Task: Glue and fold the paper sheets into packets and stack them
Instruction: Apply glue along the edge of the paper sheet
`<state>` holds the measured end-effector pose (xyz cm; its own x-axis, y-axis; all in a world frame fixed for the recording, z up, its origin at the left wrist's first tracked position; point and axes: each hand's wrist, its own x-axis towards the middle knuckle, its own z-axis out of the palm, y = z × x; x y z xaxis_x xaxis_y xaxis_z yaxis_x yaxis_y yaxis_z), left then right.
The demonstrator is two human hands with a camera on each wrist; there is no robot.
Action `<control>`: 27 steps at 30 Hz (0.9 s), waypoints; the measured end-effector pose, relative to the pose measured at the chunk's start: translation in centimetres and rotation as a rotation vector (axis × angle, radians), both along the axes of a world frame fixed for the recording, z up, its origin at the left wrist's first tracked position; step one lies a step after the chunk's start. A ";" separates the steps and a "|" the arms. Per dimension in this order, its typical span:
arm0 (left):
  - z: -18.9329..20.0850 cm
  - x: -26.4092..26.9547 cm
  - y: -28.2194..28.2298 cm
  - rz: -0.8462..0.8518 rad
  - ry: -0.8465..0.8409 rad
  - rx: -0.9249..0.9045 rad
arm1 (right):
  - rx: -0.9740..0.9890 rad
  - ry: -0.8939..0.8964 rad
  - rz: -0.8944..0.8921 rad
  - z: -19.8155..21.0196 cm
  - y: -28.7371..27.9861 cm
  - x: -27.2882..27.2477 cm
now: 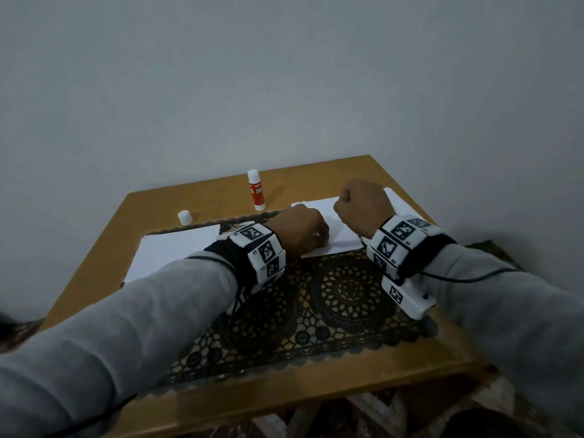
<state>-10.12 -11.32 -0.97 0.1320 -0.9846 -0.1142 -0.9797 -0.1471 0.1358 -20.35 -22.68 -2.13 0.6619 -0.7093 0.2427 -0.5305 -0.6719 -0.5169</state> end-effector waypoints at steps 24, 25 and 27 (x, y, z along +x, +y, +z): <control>1.7 1.5 6.0 0.094 -0.015 -0.229 | -0.016 -0.158 -0.062 -0.2 -0.7 -0.2; 1.6 1.7 7.0 0.085 -0.020 -0.254 | -0.019 -0.146 -0.059 -0.2 -0.7 -0.2; 1.6 2.2 9.3 0.060 -0.008 -0.289 | -0.028 -0.117 -0.060 -0.2 -0.6 -0.1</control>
<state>-7.95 -2.06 0.58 0.1903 -0.9668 0.1706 -0.9717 -0.1607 0.1730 -20.45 -23.31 -2.33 0.5846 -0.7385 0.3360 -0.5070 -0.6558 -0.5593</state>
